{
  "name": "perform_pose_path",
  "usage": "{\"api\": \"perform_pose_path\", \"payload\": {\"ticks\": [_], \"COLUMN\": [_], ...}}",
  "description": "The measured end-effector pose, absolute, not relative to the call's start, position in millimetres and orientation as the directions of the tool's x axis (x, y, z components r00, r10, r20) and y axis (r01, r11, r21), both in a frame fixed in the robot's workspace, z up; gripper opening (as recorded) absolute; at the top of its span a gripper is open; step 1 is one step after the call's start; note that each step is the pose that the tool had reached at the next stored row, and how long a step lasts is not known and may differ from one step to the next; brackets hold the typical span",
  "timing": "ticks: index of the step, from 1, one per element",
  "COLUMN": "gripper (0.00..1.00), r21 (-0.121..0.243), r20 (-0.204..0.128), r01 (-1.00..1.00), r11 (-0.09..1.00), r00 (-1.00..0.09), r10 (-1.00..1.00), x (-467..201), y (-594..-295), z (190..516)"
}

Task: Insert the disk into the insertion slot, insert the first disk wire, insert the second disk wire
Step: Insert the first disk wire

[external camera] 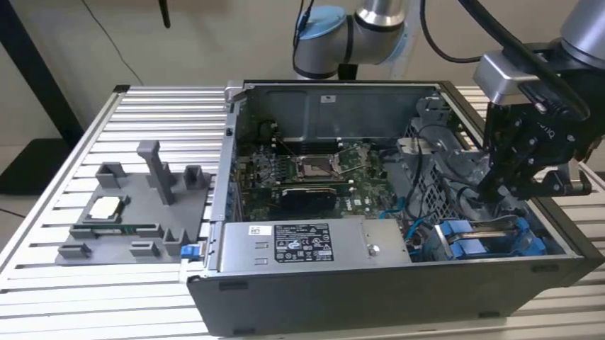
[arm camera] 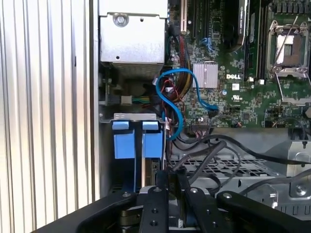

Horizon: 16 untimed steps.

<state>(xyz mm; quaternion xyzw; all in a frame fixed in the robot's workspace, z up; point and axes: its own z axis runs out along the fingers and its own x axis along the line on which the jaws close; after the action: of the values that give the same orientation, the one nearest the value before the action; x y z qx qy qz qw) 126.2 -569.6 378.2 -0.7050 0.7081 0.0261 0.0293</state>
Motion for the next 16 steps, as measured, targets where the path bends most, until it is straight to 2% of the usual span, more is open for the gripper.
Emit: {"api": "perform_pose_path", "payload": {"ticks": [16], "gripper": [0.19], "r21": [0.039], "r20": [-0.054], "r01": [-0.999], "r11": [0.005], "r00": [-0.007], "r10": [-0.999], "x": [129.7], "y": [-574.3], "z": [374.2]}}
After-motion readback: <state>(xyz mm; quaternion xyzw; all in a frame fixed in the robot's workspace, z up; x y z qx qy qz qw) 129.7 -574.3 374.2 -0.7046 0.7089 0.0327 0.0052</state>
